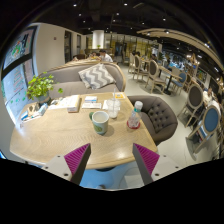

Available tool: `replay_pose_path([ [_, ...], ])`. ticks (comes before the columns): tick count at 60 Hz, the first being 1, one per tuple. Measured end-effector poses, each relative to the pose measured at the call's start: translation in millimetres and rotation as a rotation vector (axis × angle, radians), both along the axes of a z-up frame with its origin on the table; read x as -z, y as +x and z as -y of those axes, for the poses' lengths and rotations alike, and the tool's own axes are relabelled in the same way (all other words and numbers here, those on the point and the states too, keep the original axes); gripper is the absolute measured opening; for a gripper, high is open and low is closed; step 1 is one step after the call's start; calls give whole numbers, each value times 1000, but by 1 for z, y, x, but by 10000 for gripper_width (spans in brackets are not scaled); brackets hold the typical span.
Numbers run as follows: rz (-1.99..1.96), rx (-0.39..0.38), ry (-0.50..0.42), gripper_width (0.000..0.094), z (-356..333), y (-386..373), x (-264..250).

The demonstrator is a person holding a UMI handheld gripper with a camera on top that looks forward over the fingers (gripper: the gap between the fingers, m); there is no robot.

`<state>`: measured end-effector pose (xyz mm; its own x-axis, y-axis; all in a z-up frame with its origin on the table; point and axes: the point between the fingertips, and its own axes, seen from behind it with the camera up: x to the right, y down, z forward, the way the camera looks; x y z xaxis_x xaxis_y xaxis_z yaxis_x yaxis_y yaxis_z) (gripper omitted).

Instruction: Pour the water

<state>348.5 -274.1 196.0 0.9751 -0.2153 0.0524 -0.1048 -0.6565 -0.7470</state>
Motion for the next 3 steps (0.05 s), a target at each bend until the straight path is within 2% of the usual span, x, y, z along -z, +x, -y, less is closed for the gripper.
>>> replay_pose_path([
  [3,10,-4,0,855,1,-3,-2],
])
